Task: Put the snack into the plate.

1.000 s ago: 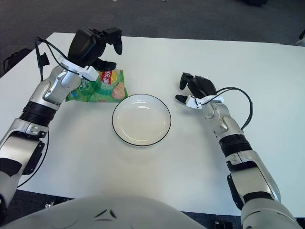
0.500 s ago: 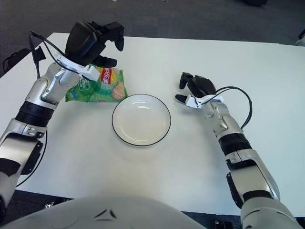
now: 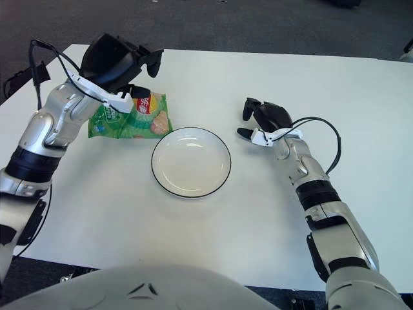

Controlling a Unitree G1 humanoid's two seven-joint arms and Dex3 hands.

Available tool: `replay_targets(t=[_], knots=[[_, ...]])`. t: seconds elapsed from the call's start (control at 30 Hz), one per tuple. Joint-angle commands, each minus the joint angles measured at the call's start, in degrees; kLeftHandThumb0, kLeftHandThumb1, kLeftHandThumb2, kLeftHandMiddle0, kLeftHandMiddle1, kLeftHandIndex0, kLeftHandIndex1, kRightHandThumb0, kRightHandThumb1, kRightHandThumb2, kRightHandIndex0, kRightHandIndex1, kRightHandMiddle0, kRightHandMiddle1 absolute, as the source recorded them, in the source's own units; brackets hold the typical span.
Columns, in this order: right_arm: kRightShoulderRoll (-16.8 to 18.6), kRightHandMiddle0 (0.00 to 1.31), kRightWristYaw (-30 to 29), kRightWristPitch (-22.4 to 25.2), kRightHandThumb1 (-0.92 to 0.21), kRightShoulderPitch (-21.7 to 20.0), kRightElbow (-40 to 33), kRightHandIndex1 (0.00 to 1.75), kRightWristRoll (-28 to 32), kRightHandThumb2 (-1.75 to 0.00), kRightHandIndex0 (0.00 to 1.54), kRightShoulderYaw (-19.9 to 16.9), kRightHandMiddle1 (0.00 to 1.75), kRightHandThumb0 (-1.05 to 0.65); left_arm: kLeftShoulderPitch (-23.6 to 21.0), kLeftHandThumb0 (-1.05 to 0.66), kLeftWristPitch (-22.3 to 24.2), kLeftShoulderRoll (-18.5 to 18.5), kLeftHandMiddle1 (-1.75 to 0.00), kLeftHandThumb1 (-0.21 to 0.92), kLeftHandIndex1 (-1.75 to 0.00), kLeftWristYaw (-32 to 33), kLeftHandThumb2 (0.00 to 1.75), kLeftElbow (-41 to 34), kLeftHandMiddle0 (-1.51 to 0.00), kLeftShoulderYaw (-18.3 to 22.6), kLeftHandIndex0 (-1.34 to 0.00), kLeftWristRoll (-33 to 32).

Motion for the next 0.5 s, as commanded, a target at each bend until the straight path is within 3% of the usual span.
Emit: replay_targets(t=[0.0, 0.03, 0.07, 0.13, 0.2, 0.3, 0.47], knots=[[1.55, 0.31, 3.39, 1.61, -0.50, 5.48, 3.55, 1.52, -1.02, -1.03, 0.55, 3.05, 1.75, -0.01, 0.64, -0.72, 3.19, 2.31, -0.68, 0.58, -1.01, -7.74, 0.78, -2.63, -0.08, -1.45, -0.04, 3.46], [1.54, 0.31, 3.45, 1.67, -0.50, 5.49, 3.50, 1.52, -1.02, -1.03, 0.55, 3.06, 1.75, -0.01, 0.62, -0.73, 3.67, 2.78, -0.60, 0.60, -0.96, -9.59, 0.76, -2.99, -0.06, -1.80, -0.03, 4.31], [1.54, 0.31, 3.48, 1.71, -0.50, 5.50, 3.46, 1.53, -1.02, -1.03, 0.56, 3.07, 1.75, -0.01, 0.59, -0.77, 4.06, 3.07, -0.44, 0.64, -0.81, -10.92, 0.70, -3.27, -0.04, -2.05, -0.02, 4.87], [1.51, 0.31, 3.65, 2.04, -0.50, 5.60, 3.14, 1.53, -1.03, -1.03, 0.56, 3.04, 1.75, -0.01, 0.49, -0.84, 5.08, 4.18, -0.26, 0.70, -0.61, -15.66, 0.62, -3.69, -0.02, -2.64, -0.01, 6.00], [1.49, 0.31, 3.72, 2.20, -0.50, 5.67, 2.96, 1.53, -1.02, -1.04, 0.56, 3.02, 1.75, -0.01, 0.51, -0.96, 5.71, 4.70, -0.11, 0.83, -0.30, -18.18, 0.49, -3.92, -0.01, -2.84, 0.00, 6.39], [1.49, 0.30, 3.63, 2.31, -0.50, 5.74, 2.88, 1.54, -1.06, -1.04, 0.56, 3.01, 1.75, -0.01, 0.63, -1.02, 6.47, 4.94, -0.03, 0.89, -0.10, -20.50, 0.44, -3.39, 0.00, -2.82, 0.00, 6.39], [1.50, 0.29, 3.28, 2.25, -0.52, 5.73, 3.02, 1.55, -1.22, -1.02, 0.55, 3.07, 1.75, -0.01, 0.85, -1.04, 7.33, 4.93, 0.00, 0.92, -0.02, -21.38, 0.46, -2.05, 0.00, -3.21, 0.00, 6.78]])
